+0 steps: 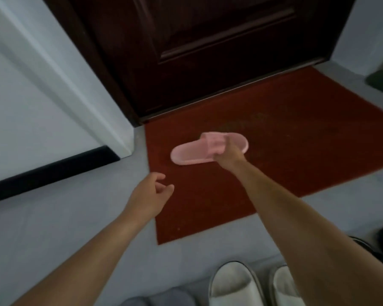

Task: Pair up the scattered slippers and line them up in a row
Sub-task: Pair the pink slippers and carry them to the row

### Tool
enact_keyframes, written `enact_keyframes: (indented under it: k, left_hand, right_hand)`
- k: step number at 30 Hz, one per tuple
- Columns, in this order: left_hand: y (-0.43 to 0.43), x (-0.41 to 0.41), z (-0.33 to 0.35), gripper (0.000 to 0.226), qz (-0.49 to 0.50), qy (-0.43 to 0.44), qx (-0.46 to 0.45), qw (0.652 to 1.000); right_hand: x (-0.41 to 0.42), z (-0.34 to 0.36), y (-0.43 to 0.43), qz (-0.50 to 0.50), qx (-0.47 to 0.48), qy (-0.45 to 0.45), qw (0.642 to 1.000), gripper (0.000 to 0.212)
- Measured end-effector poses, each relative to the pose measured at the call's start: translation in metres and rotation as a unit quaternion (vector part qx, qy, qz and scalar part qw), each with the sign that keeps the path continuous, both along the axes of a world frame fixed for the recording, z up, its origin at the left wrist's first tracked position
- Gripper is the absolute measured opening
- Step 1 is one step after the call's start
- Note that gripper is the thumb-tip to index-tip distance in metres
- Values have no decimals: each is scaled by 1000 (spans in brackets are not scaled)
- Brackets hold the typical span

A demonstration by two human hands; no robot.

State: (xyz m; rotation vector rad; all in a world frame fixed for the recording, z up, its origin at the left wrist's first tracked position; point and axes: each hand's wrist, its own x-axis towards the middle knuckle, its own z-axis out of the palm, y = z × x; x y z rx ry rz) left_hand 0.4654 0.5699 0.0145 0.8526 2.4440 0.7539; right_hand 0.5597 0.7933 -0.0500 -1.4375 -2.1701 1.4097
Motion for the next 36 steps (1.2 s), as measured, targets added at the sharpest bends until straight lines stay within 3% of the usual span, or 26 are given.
enact_keyframes:
  k: [3, 5, 8, 13, 17, 20, 25, 30, 34, 36]
  left_hand:
    - [-36, -14, -2, 38, 22, -19, -3, 1000]
    - [-56, -22, -4, 39, 41, -20, -2, 999]
    - [-82, -32, -3, 41, 51, -16, -10, 999]
    - [-118, -39, 1, 46, 102, 15, -8, 995]
    - [-144, -51, 5, 64, 83, 20, -50, 995]
    - [-178, -62, 22, 69, 2, 45, -92, 995]
    - [-256, -83, 55, 86, -102, 122, -195, 968]
    - [-358, -129, 48, 32, -63, 244, -259, 932]
    - [-441, -175, 40, 27, 27, 217, -238, 946]
    - [-484, -202, 33, 25, 81, 186, -235, 951]
  right_hand:
    - [-14, -6, 13, -41, -78, 13, 996, 88]
    - [-18, -11, 15, -128, -119, 32, 984, 87]
    - [-23, -19, -2, -191, -161, 33, 968, 67]
    - [-25, -8, -79, -30, -94, 38, 994, 50]
    - [-41, 24, -164, 175, -10, 17, 984, 20]
    - [-57, 46, -220, 280, 40, 13, 959, 28]
    - [-97, 73, -292, 342, 19, 19, 939, 26]
    - [-162, 100, -379, 445, -8, 11, 895, 24]
    - [-220, 116, -448, 480, 31, 36, 876, 10]
    - [-252, 121, -483, 464, 41, 61, 883, 20]
